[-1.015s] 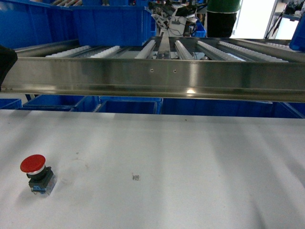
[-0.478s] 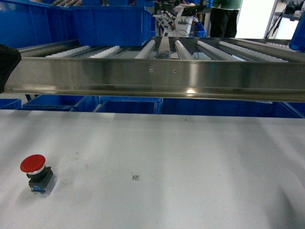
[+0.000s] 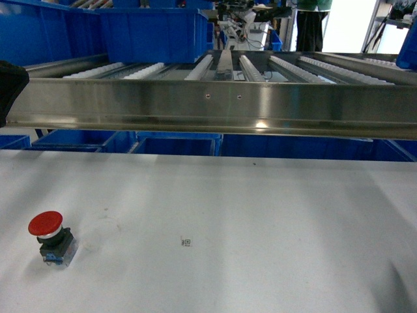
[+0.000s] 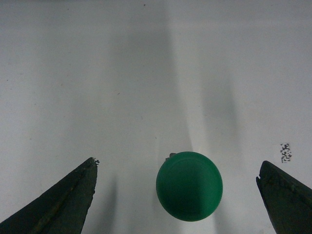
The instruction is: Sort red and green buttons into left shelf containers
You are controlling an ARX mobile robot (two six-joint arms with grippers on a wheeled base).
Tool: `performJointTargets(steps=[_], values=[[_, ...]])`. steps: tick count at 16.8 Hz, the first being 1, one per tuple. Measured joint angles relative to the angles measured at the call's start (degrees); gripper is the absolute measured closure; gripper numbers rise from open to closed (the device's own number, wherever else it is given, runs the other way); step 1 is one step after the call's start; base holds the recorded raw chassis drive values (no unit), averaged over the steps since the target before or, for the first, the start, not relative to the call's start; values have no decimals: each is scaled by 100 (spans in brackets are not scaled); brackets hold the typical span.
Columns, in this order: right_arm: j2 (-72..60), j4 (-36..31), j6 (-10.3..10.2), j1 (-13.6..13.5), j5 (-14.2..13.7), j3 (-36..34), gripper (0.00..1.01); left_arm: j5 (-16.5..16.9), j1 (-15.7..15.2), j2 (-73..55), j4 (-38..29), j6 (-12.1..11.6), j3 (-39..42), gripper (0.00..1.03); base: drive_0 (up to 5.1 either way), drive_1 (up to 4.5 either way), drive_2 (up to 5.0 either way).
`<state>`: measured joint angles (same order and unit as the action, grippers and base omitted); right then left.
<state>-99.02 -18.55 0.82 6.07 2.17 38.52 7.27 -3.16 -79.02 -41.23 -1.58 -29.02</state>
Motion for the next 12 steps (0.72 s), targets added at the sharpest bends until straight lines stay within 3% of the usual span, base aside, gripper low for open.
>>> performJointTargets(steps=[8,12], values=[[-658,-57,24,81,-57,87,3,0,0,0,0,0,0,5,0,0,0],[-955,-232,66,299,195,205,3,0,0,0,2,0,0,5,0,0,0]])
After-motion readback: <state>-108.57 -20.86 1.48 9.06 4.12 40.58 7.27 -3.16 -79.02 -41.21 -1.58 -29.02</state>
